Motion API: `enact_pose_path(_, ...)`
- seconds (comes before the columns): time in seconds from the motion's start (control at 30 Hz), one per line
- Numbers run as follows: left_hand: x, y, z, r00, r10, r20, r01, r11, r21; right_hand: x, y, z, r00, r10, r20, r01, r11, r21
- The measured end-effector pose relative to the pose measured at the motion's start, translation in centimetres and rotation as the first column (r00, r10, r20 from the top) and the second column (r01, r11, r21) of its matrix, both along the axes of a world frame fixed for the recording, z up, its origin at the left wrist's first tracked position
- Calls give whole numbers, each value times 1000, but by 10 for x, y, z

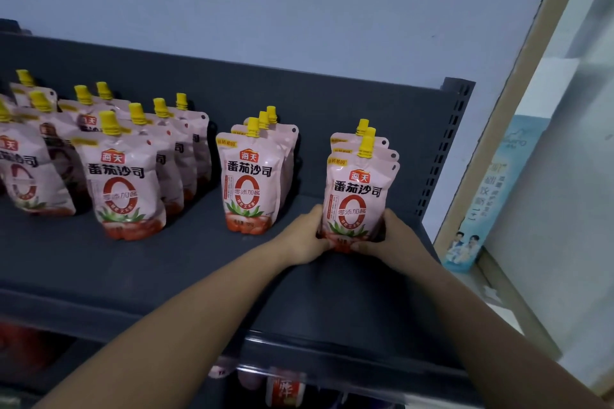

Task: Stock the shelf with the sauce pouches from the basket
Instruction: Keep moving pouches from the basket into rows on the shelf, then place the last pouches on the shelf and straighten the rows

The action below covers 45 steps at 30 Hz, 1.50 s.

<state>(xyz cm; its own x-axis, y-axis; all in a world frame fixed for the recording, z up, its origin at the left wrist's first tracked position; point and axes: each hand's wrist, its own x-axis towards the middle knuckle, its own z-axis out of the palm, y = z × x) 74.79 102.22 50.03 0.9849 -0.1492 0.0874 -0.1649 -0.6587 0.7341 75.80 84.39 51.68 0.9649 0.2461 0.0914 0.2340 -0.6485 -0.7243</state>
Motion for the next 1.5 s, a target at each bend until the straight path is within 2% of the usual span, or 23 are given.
enact_pose_path(0.2,-7,-8,0,999,51,-20,-52,997,-59,-2,-4,-3,1000,-7,-15,7,999,42)
enact_pose_path(0.3,-14,-10,4,998,52,-45,-53,998,-17,-10,-1,-2,998,-62,-18,64,991,115)
enact_pose_path(0.37,-21,-4,4,997,43,-68,-41,998,40,-17,4,-1,979,-188,72,172,967,190)
enact_pose_path(0.43,-32,9,3,996,39,-74,-32,995,98,-26,13,1,912,-337,233,276,926,258)
enact_pose_path(0.5,-47,28,7,996,44,-73,-35,992,117,-38,28,7,873,-352,337,241,913,330)
enact_pose_path(0.57,-65,54,14,997,60,-50,-54,991,123,-51,54,15,912,-239,334,143,947,288)
enact_pose_path(0.63,-88,86,22,996,91,4,-90,982,167,-62,89,22,954,-47,295,7,991,135)
enact_pose_path(0.7,-114,126,28,988,141,67,-154,954,258,-76,130,26,953,143,267,-145,989,-12)
enact_pose_path(0.8,-160,194,34,956,228,184,-287,856,430,-102,196,28,869,403,287,-377,915,-144)
enact_pose_path(0.93,-237,288,41,865,416,280,-499,657,565,-139,293,31,701,646,303,-563,762,-321)
enact_pose_path(1.1,-348,385,26,716,665,215,-587,405,701,-197,413,22,542,809,229,-675,581,-454)
enact_pose_path(1.2,-409,426,10,591,790,163,-603,298,740,-235,475,9,460,874,160,-736,476,-482)
enact_pose_path(1.33,-466,464,-10,468,881,69,-601,259,756,-274,542,-13,342,938,60,-777,318,-543)
enact_pose_path(1.5,-497,512,-40,347,938,-27,-588,240,773,-298,622,-46,193,981,21,-766,165,-621)
